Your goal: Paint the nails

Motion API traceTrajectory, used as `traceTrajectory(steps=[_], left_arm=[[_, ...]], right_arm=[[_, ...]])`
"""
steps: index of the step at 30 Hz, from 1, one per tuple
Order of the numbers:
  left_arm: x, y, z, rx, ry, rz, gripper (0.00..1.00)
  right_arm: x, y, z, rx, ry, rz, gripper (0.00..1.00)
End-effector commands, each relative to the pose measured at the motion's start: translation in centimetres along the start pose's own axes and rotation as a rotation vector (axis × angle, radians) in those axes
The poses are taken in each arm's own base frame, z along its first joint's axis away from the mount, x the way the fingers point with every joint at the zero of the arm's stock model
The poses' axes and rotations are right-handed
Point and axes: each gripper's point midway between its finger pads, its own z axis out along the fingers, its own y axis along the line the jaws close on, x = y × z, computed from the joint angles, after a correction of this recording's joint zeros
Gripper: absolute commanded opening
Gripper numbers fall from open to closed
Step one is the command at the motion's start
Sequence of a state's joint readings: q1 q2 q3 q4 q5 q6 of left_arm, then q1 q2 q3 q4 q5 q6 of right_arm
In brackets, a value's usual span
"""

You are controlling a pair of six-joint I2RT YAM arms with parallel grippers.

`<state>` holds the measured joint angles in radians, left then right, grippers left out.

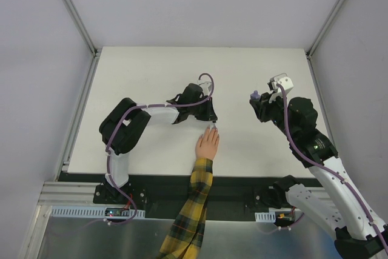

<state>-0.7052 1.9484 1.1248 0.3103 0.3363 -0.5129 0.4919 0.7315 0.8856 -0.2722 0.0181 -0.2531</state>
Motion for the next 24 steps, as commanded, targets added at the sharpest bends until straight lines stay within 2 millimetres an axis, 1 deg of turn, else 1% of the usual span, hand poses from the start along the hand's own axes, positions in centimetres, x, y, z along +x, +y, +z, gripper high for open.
traceTrajectory(steps=[1,5,13,24], left_arm=[[-1.1,-1.0,-1.1,0.033,-0.030,-0.003,0.00],[-1.0,-0.8,-0.9,0.028,-0.027,0.001,0.00],[-1.8,-1.1,-0.1,0.041,-0.034,0.010,0.00],[-2.0,-0.7,0.8,0.037,-0.028,0.016,0.00]], right_arm=[[-2.0,0.1,-0.3,-0.006,-0.080,0.013,0.00],[-1.9,0.1,-0.3,-0.004,-0.078,0.014,0.00],[-1.9,0.0,-0.1,0.000,-0.075,0.012,0.00],[-1.8,-0.1,0.1,0.002,-0.068,0.010,0.01]])
